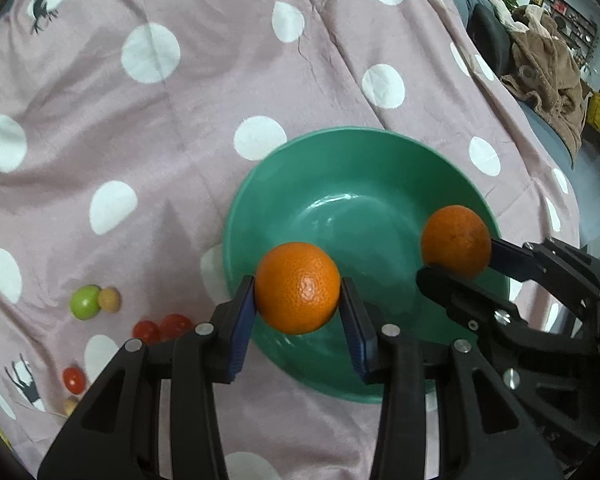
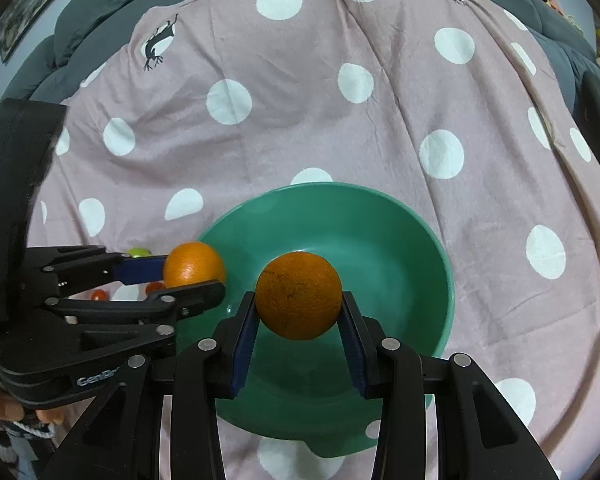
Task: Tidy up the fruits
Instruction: 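Carry the orange and tangerine in both tools over the green bowl, then open both tools to drop the orange and tangerine into the bowl, then move both tools toward the green and yellow-green oval fruits, then grasp the green oval fruit with the left tool while the right grasps the yellow-green fruit, then carry both oval fruits in both tools over the green bowl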
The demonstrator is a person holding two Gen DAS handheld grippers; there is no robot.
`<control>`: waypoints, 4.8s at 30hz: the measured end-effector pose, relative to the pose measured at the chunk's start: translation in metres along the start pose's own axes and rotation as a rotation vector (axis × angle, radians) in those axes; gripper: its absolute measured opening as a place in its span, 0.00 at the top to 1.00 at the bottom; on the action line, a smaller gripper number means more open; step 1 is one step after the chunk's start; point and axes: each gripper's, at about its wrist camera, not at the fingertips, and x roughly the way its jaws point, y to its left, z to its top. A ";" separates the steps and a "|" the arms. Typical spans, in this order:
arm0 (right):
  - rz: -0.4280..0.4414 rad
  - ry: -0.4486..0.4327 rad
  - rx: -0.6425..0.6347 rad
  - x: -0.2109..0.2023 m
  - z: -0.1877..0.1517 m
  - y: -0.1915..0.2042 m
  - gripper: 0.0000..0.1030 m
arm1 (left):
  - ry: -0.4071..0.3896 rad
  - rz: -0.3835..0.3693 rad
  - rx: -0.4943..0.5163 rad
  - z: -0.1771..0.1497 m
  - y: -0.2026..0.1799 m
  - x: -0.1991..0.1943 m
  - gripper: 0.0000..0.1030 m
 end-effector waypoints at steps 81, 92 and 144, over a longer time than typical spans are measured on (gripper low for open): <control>0.310 0.298 -0.235 0.106 -0.054 0.222 0.55 | -0.054 0.083 -0.487 -0.219 0.207 -0.085 0.27; 0.314 0.302 -0.203 0.132 -0.044 0.211 0.63 | -0.050 0.067 -0.456 -0.188 0.218 -0.065 0.29; 0.302 0.214 -0.080 0.113 -0.014 0.171 0.63 | -0.018 0.099 -0.337 -0.101 0.226 -0.032 0.58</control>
